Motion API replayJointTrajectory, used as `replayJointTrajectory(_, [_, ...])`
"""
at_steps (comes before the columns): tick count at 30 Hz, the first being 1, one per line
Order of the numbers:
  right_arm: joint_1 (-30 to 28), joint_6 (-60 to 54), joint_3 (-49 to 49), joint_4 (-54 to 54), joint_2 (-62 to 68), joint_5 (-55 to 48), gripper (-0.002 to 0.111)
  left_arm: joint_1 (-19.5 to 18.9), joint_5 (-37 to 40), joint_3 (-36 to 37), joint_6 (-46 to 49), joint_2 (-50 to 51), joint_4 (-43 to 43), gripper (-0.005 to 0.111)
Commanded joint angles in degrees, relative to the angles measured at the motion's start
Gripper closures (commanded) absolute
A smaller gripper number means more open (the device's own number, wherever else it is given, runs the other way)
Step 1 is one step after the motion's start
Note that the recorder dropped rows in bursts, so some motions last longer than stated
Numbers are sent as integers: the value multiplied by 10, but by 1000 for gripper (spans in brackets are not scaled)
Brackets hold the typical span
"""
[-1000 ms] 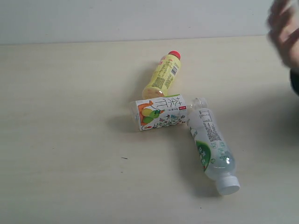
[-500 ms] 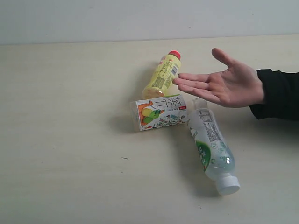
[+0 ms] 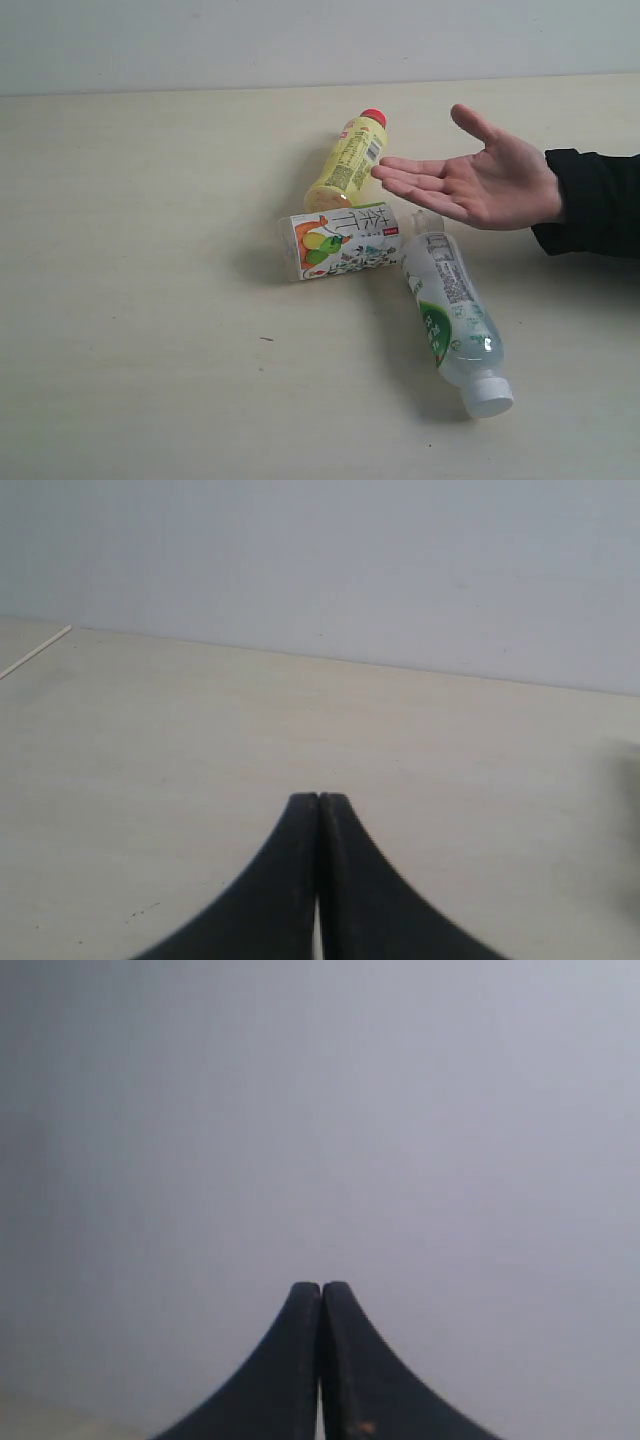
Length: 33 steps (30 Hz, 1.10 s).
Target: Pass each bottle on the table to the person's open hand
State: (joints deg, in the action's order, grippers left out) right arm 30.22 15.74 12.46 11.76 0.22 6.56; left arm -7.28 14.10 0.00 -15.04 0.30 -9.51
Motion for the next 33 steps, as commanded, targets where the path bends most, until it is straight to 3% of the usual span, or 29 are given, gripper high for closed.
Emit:
replayJointTrajectory(1, [-2,22,-1,-87,-2,108,108,-2,-1,0,0,-3,-3,107])
replayJointTrajectory(5, [-2,-55,-1,-181,-2,119,108,-2,-1,0,0,-3,-3,107])
replayJointTrajectory(9, [-2,-181,-1,-369,32,39,108,-2,-1,0,0,-3,-3,107])
replayJointTrajectory(12, [-2,-264,5,-437,121,-22,108,-2,-1,0,0,-3,-3,107])
replayJointTrajectory(17, [-2,-297,60,-427,316,-113,108,-2,-1,0,0,-3,-3,107])
replayJointTrajectory(21, [-2,-290,168,-384,498,-258,108,-2,-1,0,0,-3,-3,107])
replayJointTrajectory(29, [-2,-114,341,-199,748,-521,108,-2,-1,0,0,-3,-3,107])
replayJointTrajectory(33, [-2,-66,371,-171,808,-559,97,-2,-1,0,0,-3,-3,107])
